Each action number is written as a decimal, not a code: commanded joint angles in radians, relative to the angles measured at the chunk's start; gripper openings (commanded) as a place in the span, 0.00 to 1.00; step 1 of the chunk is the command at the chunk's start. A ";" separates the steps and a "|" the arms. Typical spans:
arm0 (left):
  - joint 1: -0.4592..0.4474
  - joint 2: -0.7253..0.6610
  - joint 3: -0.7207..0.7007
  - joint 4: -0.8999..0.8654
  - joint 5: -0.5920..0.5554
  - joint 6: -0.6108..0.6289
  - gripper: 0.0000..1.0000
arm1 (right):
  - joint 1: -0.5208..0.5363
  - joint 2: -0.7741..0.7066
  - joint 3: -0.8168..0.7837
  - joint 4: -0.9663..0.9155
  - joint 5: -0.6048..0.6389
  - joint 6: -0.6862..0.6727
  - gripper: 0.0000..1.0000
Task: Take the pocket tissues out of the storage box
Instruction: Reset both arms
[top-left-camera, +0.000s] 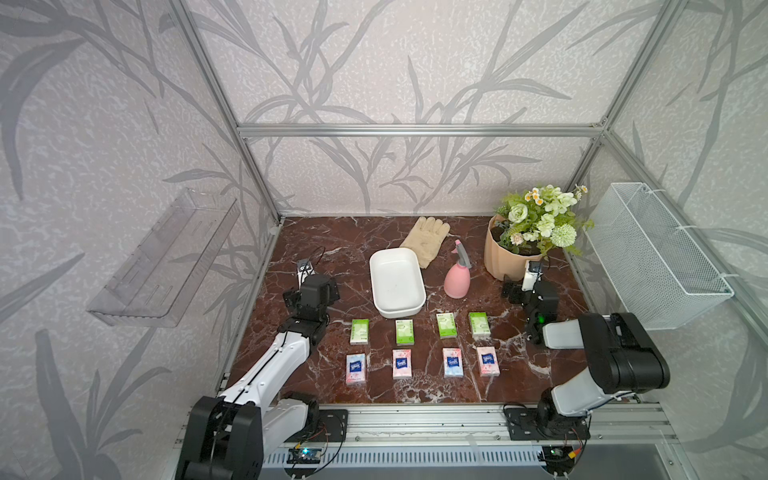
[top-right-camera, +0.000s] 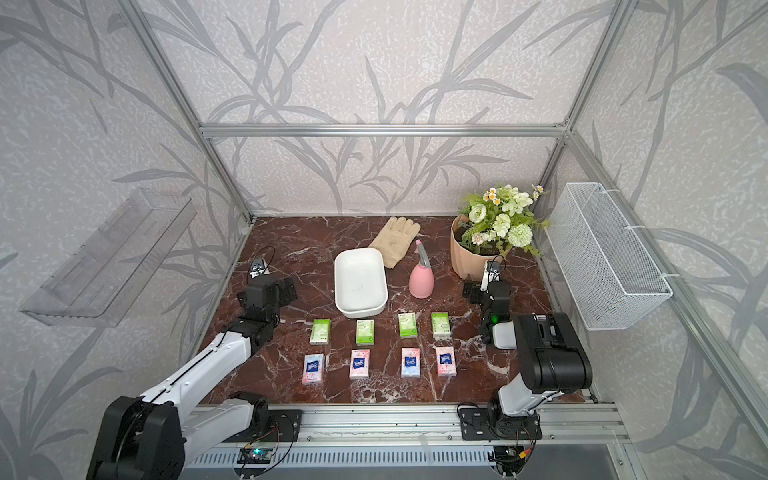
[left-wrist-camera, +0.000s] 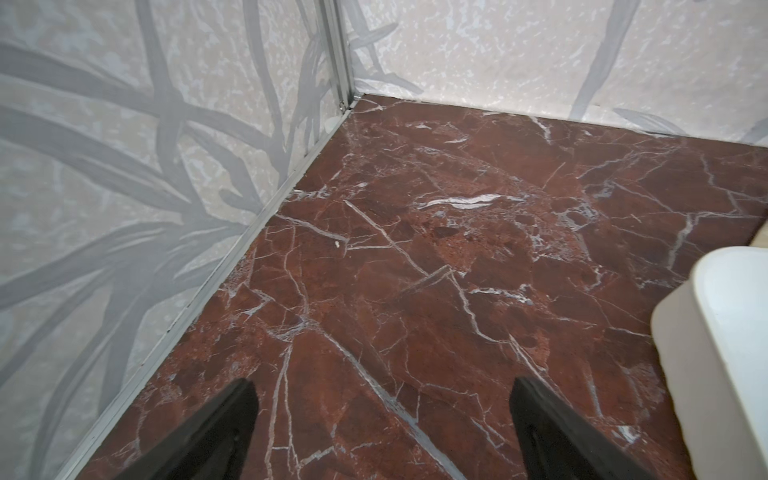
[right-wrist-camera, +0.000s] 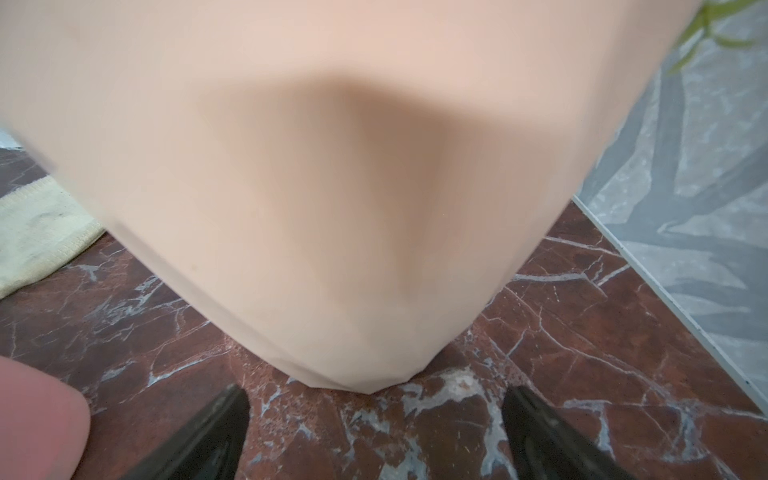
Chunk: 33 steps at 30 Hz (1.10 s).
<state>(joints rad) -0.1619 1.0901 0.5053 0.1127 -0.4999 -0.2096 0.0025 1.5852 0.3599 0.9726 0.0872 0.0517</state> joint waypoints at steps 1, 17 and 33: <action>0.007 0.045 -0.042 0.067 -0.101 0.042 1.00 | -0.004 -0.005 0.011 -0.005 -0.012 0.010 0.99; 0.050 0.382 -0.092 0.662 0.111 0.233 1.00 | -0.006 -0.005 0.010 -0.003 -0.016 0.011 0.99; 0.122 0.432 -0.110 0.734 0.184 0.168 1.00 | -0.011 -0.006 0.010 -0.002 -0.032 0.013 0.99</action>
<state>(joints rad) -0.0444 1.5322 0.3790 0.8429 -0.3328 -0.0315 -0.0032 1.5852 0.3599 0.9661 0.0616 0.0589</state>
